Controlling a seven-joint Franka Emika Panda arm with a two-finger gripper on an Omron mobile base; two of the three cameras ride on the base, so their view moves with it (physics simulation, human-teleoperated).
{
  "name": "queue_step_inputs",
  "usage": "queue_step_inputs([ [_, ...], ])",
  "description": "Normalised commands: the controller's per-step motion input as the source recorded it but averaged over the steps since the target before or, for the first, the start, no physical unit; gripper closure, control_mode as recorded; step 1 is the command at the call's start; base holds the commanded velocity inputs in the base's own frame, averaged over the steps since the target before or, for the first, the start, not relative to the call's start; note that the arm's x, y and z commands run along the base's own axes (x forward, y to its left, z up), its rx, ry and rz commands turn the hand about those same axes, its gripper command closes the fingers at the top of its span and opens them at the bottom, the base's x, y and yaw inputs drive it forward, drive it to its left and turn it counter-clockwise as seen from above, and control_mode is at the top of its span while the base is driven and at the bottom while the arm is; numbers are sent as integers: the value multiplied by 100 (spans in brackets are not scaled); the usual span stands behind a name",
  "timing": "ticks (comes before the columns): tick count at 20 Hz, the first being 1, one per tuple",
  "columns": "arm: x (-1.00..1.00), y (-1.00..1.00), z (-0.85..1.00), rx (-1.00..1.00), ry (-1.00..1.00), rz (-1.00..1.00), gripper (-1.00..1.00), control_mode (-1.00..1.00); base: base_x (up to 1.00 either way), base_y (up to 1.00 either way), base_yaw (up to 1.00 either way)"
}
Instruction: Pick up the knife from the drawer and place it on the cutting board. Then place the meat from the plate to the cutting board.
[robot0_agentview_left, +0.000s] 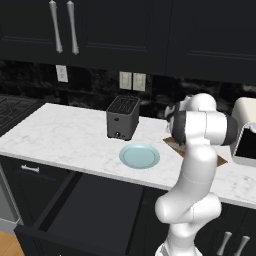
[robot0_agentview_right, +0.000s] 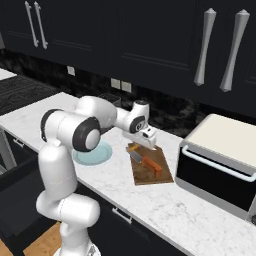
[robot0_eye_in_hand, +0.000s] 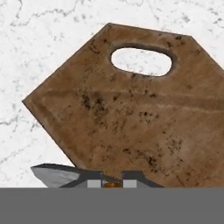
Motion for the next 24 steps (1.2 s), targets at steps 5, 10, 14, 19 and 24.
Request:
queue_step_inputs([
  [5, 0, -40, -15, 0, 0, -28, 100, -100, 0, 0, 0],
  [10, 49, -46, -7, 0, 3, -27, 100, -100, 0, 0, 0],
  [14, 42, -36, -2, 0, 0, -24, 100, -100, 0, 0, 0],
  [19, 14, -29, -4, 5, 0, -23, 100, -100, 0, 0, 0],
  [24, -30, 19, -27, 4, 0, -13, -100, -100, 0, 0, 0],
])
